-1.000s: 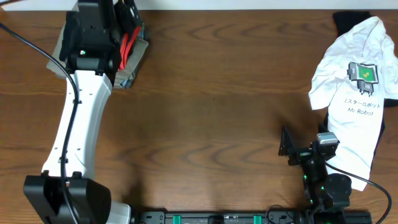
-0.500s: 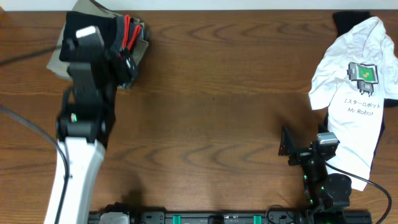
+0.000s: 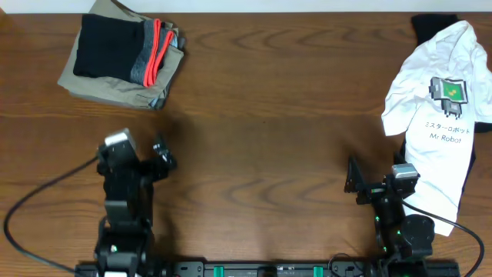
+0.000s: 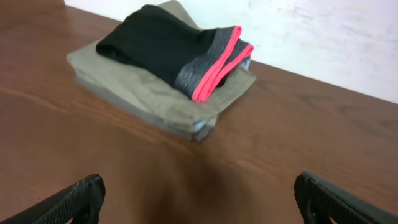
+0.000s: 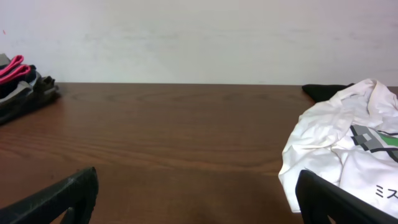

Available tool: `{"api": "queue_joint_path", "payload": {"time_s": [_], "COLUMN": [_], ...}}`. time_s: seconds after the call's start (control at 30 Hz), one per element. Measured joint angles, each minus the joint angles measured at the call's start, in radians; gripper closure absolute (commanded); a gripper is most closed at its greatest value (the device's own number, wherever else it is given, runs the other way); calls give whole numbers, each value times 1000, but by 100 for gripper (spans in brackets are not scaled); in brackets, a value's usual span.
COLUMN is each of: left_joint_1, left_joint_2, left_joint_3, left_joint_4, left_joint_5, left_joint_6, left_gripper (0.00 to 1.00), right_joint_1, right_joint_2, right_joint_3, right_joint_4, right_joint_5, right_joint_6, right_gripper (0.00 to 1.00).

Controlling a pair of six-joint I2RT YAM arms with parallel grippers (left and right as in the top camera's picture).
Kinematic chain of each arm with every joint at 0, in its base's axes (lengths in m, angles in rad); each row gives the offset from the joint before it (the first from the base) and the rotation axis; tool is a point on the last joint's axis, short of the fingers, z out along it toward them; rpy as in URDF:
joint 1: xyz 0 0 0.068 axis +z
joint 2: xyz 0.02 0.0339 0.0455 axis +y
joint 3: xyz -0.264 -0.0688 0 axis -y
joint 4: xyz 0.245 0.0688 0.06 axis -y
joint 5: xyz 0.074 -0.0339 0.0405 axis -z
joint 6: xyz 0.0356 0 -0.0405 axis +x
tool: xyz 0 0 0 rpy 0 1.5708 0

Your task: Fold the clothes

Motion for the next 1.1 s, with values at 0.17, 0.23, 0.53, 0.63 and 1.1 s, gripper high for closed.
{"api": "queue_joint_path", "payload": {"time_s": [0.17,0.23,0.53,0.63,1.1], "left_joint_1": [3,16,66,66,66], "left_joint_2": [-157,-205,-365,-407,-508], "left_joint_3": [-109,-137,-256,-275,-296], "left_joint_4": [7,8,20,20,26], "left_joint_5": [4,16,61,64,83], "left_joint_6": [-2,-3,-4,-4,0], "left_gripper": [2,2,2,2,2], "right_joint_1": [0,0,0,0,0], "right_joint_2": [0,0,0,0,0], "right_joint_3": [0,0,0,0,0], "right_joint_4": [0,0,0,0,0], "right_joint_5": [0,0,0,0,0], "right_joint_6": [0,0,0,0,0], "right_gripper": [1,1,1,1,1]}}
